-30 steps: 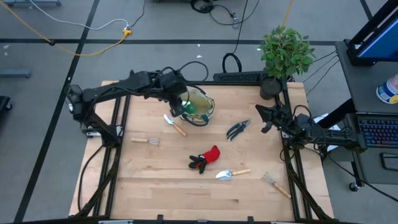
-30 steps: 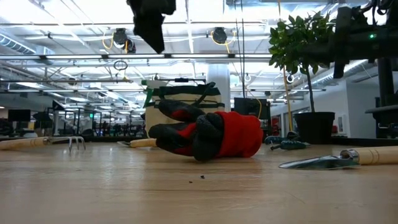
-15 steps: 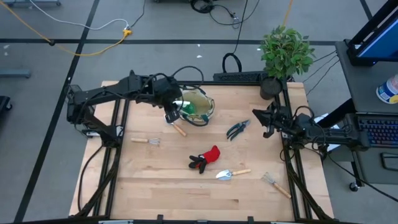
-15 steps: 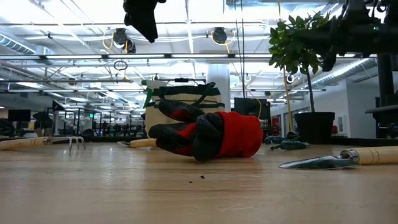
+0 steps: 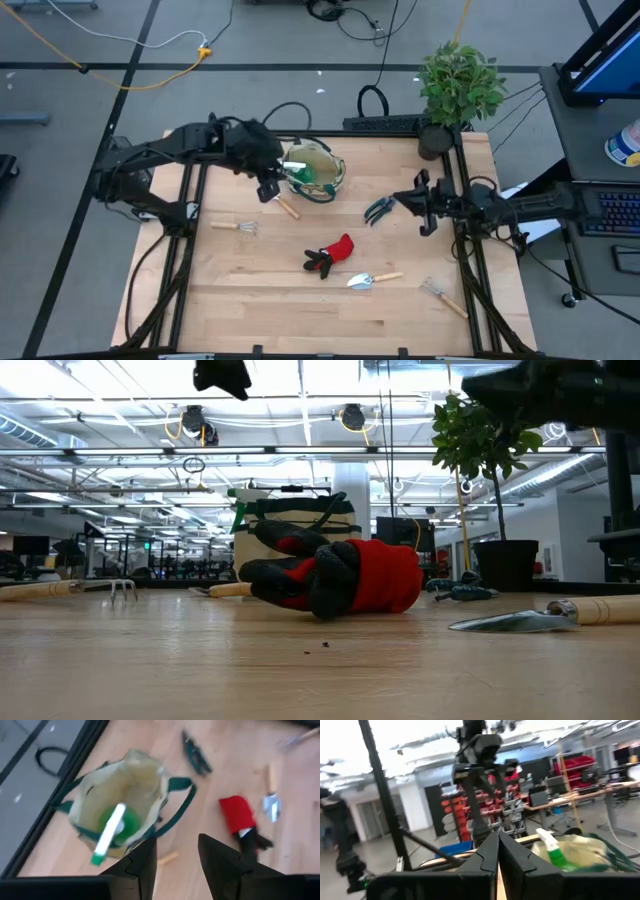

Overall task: Pick & Place Garden tools in Gardening bag
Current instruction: Put the red gloves into the gardening bag

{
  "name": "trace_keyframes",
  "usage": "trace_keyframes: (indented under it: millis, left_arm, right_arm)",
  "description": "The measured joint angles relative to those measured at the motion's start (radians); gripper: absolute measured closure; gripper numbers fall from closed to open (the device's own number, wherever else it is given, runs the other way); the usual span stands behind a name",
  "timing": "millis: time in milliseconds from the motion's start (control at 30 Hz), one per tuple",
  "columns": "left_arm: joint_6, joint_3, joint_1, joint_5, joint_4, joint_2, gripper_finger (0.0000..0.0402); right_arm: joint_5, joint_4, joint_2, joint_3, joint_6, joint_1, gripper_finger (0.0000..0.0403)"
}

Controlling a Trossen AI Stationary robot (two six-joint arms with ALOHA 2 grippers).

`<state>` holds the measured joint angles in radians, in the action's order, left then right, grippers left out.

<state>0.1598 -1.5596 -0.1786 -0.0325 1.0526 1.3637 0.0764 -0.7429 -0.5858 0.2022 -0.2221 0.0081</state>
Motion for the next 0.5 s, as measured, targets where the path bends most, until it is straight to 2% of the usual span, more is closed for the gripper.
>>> trace_keyframes:
  millis: [200, 400, 500]
  left_arm:
    - [0.051, 0.228, 0.033, 0.024, -0.159, -0.180, 0.0252]
    - [0.109, 0.467, 0.106, 0.024, -0.384, -0.371, 0.0252]
    - [0.119, 0.562, 0.146, 0.024, -0.446, -0.453, 0.0252]
  right_arm:
    - [0.002, 0.080, -0.160, 0.179, 0.116, 0.089, 0.0399]
    - [0.002, 0.322, -0.329, 0.400, 0.205, 0.159, 0.0399]
    - [0.006, 0.432, -0.418, 0.499, 0.219, 0.177, 0.0399]
